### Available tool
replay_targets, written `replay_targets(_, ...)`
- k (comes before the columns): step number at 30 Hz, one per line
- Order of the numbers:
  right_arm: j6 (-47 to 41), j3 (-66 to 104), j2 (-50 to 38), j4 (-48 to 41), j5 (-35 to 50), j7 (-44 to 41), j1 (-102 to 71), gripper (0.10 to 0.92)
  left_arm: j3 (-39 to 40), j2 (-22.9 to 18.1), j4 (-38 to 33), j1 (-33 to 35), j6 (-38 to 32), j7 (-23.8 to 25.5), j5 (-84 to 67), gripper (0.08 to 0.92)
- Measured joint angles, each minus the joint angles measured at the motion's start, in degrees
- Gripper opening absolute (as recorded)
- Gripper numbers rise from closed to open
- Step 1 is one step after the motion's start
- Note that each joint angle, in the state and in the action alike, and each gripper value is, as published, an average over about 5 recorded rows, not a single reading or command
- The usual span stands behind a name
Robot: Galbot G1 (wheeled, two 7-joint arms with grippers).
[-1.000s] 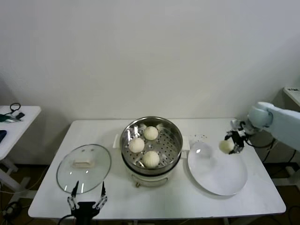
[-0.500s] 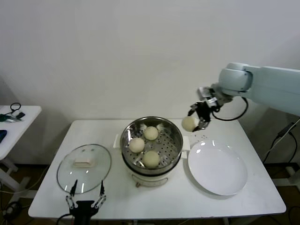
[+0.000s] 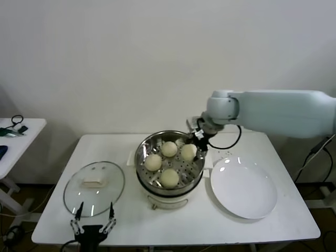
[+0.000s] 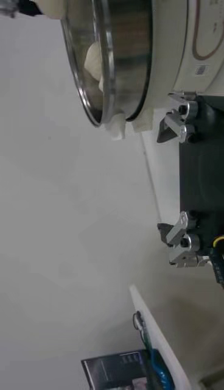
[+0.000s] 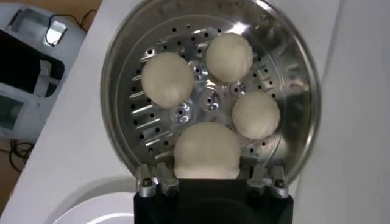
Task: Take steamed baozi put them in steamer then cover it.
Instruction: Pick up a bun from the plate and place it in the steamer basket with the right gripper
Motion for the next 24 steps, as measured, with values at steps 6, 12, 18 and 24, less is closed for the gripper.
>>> replay_targets(6, -0.6, 0.9, 1.9, -2.6, -1.7, 1.1, -4.1, 0.696, 0.0, 0.1, 0.3, -0.3, 0.1, 0.1, -0.1, 0.823)
replay_targets(12, -0.9, 1.6, 3.2, -4.4, -2.4, 1.6, -6.8, 0.737, -0.1, 0.2, 0.4, -0.6, 0.4, 0.2, -0.5, 0.823)
replay_targets(18, -0.6, 1.8, 3.6, -5.2, -2.6, 1.4, -7.4, 0.816, -0.1, 0.2, 0.4, -0.6, 0.6, 0.3, -0.7, 0.823)
replay_targets(24, 1.0, 2.7, 2.6, -5.3, -0.8, -0.4, -5.4, 0.823, -0.2, 0.4, 0.0, -0.5, 0.6, 0.3, -0.8, 0.823)
